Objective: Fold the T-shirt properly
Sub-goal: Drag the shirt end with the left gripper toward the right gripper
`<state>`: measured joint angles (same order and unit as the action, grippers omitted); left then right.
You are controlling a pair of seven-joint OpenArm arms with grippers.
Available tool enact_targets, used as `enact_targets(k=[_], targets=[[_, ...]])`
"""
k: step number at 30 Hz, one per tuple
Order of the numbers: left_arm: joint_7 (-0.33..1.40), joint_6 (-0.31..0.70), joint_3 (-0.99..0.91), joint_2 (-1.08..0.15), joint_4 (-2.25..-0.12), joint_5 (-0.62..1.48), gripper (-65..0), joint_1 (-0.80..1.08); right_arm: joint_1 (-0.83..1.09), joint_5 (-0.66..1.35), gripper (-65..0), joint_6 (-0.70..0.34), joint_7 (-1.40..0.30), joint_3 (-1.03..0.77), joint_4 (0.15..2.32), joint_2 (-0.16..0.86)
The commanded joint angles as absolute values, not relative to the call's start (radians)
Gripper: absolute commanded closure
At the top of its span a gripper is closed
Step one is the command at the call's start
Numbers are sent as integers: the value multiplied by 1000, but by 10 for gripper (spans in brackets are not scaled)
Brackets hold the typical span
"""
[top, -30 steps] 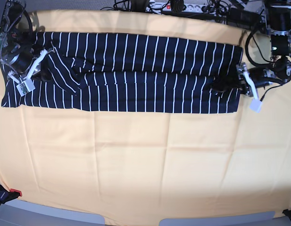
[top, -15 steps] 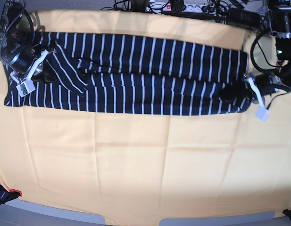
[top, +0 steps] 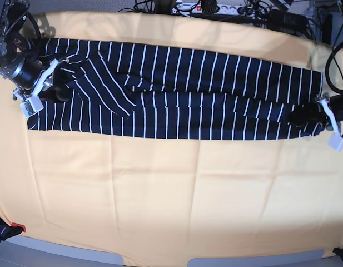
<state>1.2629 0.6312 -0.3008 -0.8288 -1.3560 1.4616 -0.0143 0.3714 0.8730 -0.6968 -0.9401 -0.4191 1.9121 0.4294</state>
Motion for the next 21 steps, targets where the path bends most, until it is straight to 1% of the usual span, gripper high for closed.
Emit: enact_targets(k=[1, 4, 6, 14, 19, 21], targets=[[1254, 636, -313, -852, -1382, 1484, 0, -31, 368, 893, -124, -698, -921, -426, 1930, 446], [1255, 633, -313, -832, -1443, 1484, 0, -30, 369, 886, -124, -698, -921, -426, 1930, 446], [1254, 612, -313, -804, -1505, 1484, 0, -30, 369, 887, -124, -698, -921, -426, 1930, 446], [1254, 619, -302, -621, -1776, 1484, 0, -22, 369, 886, -124, -698, -950, -426, 1930, 443], [1213, 660, -213, -505, -1789, 1484, 0, 3, 370, 886, -124, -698, -966, -426, 1929, 443], [1148, 661, -162, -462, -1758, 1407, 0, 2, 372, 887, -124, -698, -965, -426, 1929, 443]])
